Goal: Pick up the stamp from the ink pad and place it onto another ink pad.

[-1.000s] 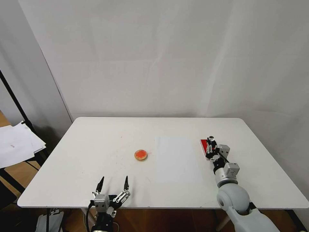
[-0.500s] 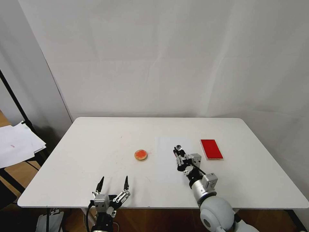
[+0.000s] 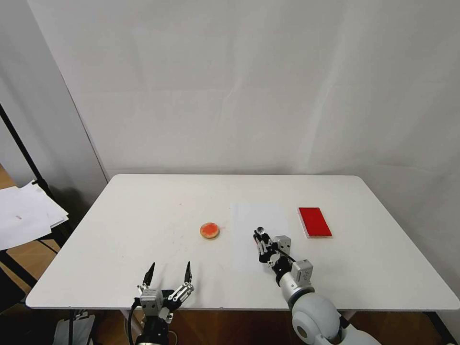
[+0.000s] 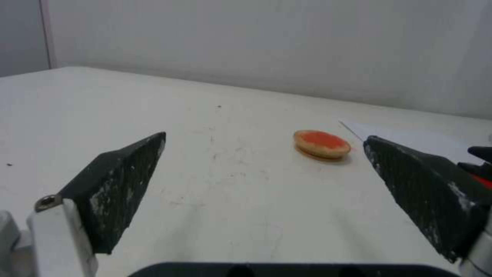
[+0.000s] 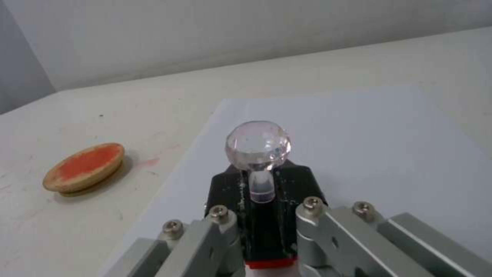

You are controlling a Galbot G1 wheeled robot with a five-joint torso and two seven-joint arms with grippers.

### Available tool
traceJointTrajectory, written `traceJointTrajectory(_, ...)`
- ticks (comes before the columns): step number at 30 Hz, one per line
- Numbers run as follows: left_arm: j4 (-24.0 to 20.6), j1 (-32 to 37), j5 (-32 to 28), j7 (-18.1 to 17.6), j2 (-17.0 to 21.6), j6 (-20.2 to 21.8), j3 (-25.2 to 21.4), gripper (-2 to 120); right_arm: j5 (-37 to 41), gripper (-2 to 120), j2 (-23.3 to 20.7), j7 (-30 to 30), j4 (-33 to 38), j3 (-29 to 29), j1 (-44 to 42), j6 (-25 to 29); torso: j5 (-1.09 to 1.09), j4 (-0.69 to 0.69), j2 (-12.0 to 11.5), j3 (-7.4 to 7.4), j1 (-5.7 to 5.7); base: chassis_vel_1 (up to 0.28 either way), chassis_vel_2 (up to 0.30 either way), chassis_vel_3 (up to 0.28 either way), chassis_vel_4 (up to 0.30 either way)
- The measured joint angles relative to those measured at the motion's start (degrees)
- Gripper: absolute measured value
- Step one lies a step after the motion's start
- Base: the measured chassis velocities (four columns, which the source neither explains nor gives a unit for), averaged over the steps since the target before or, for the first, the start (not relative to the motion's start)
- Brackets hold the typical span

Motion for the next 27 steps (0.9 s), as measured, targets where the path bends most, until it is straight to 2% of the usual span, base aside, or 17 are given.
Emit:
traceJointTrajectory(10,0.0,0.0,0.0,0.0,0.0,0.0,0.0,102,0.4,8,-0.6,0.2,1.4,0.6,0.0,-0.3,0.01,-0.01,0.0,0.01,0.00,0.000,0.000,0.000,0.000)
traceJointTrajectory(19,0.0,0.0,0.0,0.0,0.0,0.0,0.0,102,3.2,8,-0.4,0.0,2.7,0.5,6.6,-0.2,0.00,0.00,0.0,0.02,0.01,0.000,0.000,0.000,0.000)
traceJointTrajectory(27,0.0,0.0,0.0,0.0,0.0,0.0,0.0,102,4.2,8,1.6,-3.0,0.3,-5.6,11.3,1.2,-0.01,0.00,0.0,0.01,0.01,0.000,0.000,0.000,0.000)
